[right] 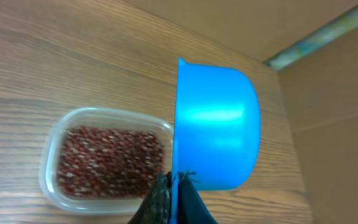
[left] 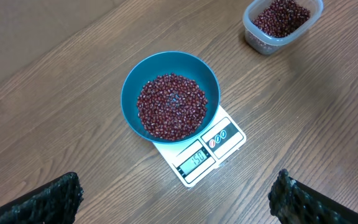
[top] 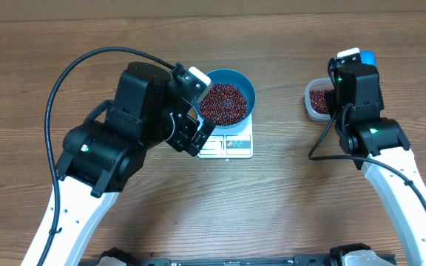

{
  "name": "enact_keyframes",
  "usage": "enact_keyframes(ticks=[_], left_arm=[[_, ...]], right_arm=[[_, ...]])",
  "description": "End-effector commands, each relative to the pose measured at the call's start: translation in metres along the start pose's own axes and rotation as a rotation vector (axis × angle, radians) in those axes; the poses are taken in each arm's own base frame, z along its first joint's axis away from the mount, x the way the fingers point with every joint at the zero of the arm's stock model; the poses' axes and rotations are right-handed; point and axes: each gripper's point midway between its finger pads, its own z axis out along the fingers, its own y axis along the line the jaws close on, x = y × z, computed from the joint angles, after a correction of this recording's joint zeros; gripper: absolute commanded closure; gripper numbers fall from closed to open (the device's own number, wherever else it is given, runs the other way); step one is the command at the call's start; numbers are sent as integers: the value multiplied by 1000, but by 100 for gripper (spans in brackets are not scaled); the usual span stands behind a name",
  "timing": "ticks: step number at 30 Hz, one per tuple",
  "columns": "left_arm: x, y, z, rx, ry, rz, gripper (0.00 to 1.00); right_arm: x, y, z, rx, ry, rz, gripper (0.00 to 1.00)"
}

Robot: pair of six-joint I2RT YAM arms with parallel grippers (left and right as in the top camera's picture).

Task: Scoop item into bowl and weigh 150g on scale
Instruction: 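Move the empty scoop with the right gripper back to the tub, then lower the blue scoop with the right gripper into the bean tub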

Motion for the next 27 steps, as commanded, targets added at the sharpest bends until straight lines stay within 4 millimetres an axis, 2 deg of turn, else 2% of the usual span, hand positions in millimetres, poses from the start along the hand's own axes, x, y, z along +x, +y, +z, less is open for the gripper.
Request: enact_keyframes(ticks=[1,6,9,14,17,27], left_arm=[[-7,-2,-3,13,-20,-9,0],[-7,-2,-3,14,-20,-9,0],[-7,-2,-3,14,-20,-9,0],[-7,-2,-3,14,-20,-9,0],[-7,-2,-3,14,-20,-9,0],[-7,-2,-3,14,-20,-9,0]], right_arm=[[-9,-19,-10,64,-21,28,96],[-12,-3,-10,-34,-38,284,96],[-10,7,-10,-91,-13,539,96],[4,12,-8,-83,60,1005,96],[11,17,-5,-72,82,1218,96],[42,32,19,29,152,1667,96]])
